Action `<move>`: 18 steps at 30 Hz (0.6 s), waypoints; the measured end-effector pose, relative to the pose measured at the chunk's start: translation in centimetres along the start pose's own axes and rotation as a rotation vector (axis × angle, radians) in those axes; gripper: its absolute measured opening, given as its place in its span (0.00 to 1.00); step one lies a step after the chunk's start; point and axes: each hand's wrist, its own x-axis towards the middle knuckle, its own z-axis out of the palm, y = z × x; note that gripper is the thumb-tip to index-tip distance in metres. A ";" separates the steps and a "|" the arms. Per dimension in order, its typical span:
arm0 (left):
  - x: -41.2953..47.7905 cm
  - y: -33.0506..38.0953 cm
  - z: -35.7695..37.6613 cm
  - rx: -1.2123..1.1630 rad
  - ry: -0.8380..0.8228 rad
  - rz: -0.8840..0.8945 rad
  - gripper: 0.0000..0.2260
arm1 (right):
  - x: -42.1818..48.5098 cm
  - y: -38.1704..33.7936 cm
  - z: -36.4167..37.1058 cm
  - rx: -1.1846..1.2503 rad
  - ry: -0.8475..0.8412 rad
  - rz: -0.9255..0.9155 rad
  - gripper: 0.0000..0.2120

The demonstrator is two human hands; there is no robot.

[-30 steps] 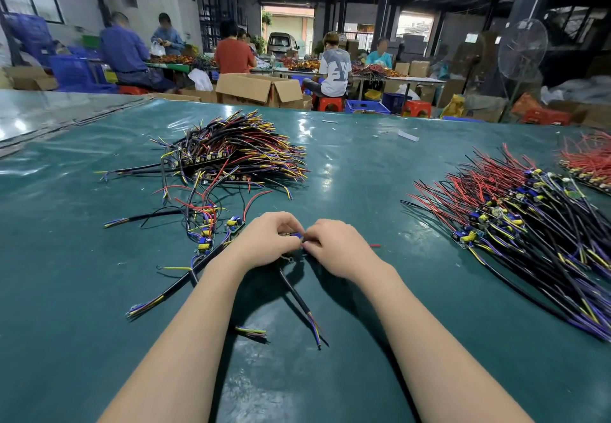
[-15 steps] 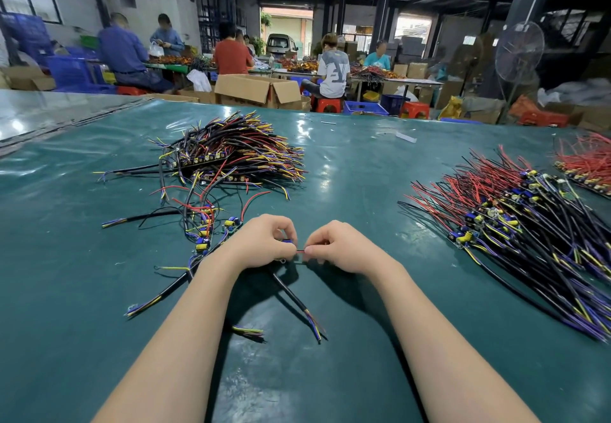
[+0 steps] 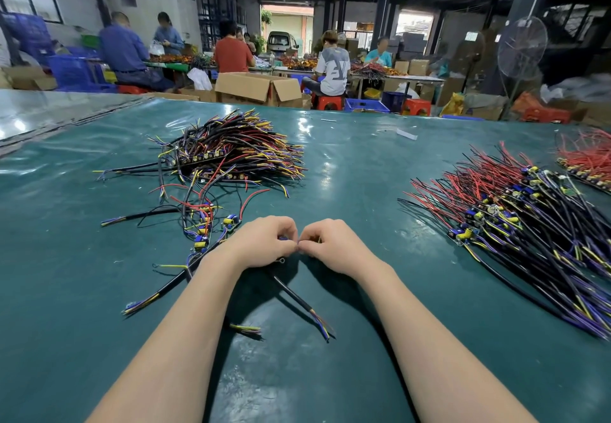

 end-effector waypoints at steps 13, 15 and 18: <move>0.1 0.4 0.3 -0.005 0.018 0.026 0.11 | 0.0 0.7 -0.7 0.166 -0.038 0.026 0.14; 0.1 0.4 0.4 0.020 0.043 0.019 0.10 | -0.1 0.9 -0.9 0.172 -0.041 0.039 0.15; 0.1 0.2 0.3 0.013 0.044 0.019 0.10 | 0.0 1.1 -1.2 0.173 -0.036 0.063 0.14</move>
